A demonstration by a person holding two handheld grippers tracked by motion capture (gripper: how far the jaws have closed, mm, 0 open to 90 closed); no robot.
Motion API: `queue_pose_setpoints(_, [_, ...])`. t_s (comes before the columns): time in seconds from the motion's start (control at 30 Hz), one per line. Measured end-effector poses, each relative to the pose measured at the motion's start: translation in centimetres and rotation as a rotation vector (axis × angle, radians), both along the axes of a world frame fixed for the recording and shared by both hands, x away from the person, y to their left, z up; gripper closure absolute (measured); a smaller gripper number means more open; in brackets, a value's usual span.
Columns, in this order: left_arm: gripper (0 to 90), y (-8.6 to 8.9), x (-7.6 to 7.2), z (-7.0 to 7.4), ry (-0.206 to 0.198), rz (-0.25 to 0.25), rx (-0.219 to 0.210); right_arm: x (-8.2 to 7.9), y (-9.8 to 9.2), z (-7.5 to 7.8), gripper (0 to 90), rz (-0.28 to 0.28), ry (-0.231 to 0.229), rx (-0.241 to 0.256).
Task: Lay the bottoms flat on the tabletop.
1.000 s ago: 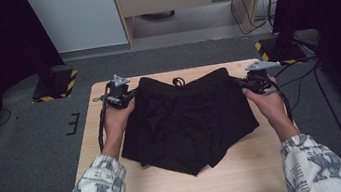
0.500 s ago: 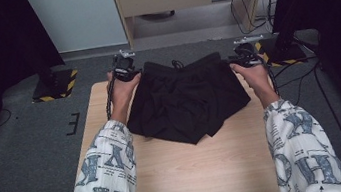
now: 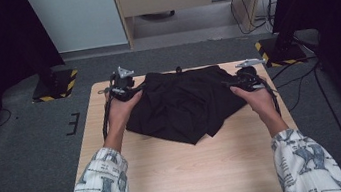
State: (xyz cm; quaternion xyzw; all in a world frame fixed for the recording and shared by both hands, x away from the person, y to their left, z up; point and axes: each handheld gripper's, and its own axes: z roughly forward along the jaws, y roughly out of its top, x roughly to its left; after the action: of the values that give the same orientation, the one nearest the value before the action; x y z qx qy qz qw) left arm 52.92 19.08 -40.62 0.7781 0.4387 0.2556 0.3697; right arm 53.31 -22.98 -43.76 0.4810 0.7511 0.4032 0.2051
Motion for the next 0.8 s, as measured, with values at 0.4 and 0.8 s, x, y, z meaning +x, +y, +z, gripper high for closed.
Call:
queue_pose_setpoints(0.4, [43.5, -1.2, -3.9, -4.7, 0.036, -0.039, 0.001, -2.0, 3.2, -3.2, 52.2, 0.059, 0.022, -0.005])
queue_pose_setpoints(0.8, [44.7, -0.4, -9.2, -9.2, 0.039, -0.080, -0.021, -1.0, 7.8, -5.8, 54.8, 0.080, 0.049, 0.001])
